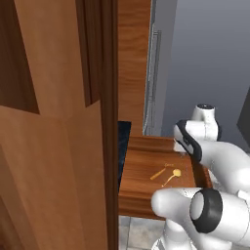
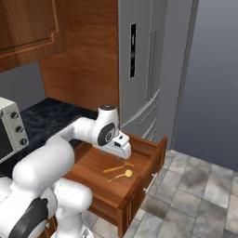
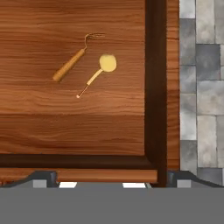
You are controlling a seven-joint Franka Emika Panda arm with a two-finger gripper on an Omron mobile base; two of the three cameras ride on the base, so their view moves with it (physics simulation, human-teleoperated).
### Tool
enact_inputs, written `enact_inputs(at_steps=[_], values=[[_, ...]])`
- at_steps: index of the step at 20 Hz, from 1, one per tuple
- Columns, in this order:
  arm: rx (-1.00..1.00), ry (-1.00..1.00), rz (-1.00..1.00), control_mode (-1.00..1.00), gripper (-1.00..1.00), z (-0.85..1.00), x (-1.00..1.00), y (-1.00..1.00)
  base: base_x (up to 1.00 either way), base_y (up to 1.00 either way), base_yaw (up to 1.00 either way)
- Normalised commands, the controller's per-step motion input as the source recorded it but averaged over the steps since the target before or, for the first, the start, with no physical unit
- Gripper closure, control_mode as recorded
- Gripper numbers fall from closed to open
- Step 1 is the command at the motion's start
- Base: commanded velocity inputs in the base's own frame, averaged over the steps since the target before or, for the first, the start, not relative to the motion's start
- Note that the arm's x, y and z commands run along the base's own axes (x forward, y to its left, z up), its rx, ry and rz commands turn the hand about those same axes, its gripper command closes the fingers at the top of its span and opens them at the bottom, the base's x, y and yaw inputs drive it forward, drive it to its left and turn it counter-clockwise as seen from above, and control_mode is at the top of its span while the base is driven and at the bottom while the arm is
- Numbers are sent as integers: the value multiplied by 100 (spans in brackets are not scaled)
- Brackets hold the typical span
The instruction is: Organize the utensils by type. Pick up the wooden spoons from the counter and place them in the open cabinet. Then pick up the metallic utensils from the counter and place them in the open drawer.
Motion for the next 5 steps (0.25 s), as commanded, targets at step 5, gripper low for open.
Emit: enact_inputs(at_steps=[5], values=[[0, 0, 21, -100, -100, 70, -41, 14, 0, 0, 0]])
